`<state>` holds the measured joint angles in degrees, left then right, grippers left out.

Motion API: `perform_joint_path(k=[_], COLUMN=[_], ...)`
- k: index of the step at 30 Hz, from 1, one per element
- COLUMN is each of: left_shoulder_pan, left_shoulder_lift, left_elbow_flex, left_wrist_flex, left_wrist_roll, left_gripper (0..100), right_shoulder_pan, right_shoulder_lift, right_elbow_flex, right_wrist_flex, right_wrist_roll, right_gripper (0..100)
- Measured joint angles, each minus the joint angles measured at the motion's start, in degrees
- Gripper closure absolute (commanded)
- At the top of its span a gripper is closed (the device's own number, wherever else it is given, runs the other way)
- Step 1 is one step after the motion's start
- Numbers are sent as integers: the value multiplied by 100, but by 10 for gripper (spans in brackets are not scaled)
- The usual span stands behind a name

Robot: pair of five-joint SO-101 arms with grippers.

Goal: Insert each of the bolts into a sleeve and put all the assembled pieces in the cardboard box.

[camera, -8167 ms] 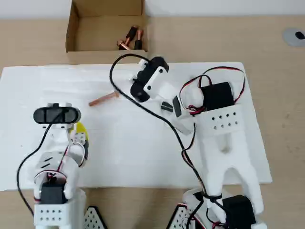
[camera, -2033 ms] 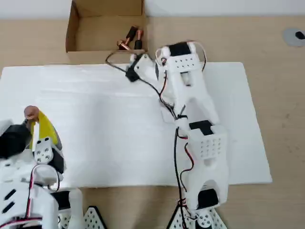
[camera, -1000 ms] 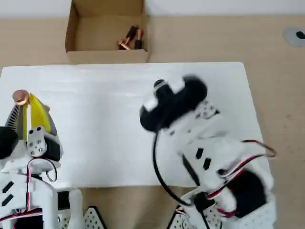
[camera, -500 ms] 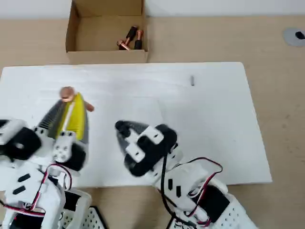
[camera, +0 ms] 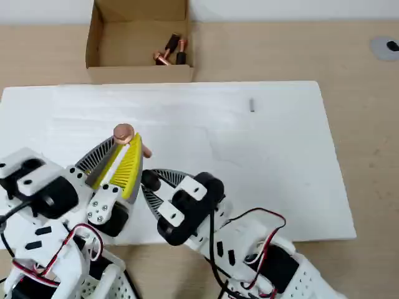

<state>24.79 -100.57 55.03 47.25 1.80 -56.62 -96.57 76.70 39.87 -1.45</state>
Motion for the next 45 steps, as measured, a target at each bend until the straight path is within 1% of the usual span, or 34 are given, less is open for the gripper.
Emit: perform_joint_path(k=[4, 8, 12, 20, 38, 45], left_shoulder_pan=[0, 0, 0, 0, 26, 26], left_shoulder_lift=[0, 18, 18, 9, 0, 0], left_elbow_flex=[273, 325, 325, -176, -589, -589], left_wrist_flex=[0, 0, 176, 695, 756, 1204], left_wrist_roll=[185, 193, 193, 193, 211, 237], left_gripper=[995, 995, 995, 994, 990, 990], right_shoulder_pan=[0, 18, 229, 352, 352, 352], right_shoulder_lift=[-18, -26, -26, -26, -35, -44], right_elbow_flex=[0, 0, 0, 0, 62, 88], right_wrist_flex=[0, 0, 0, 0, 0, 0], right_wrist_roll=[0, 0, 0, 0, 0, 0], right_gripper=[989, 989, 989, 989, 989, 989])
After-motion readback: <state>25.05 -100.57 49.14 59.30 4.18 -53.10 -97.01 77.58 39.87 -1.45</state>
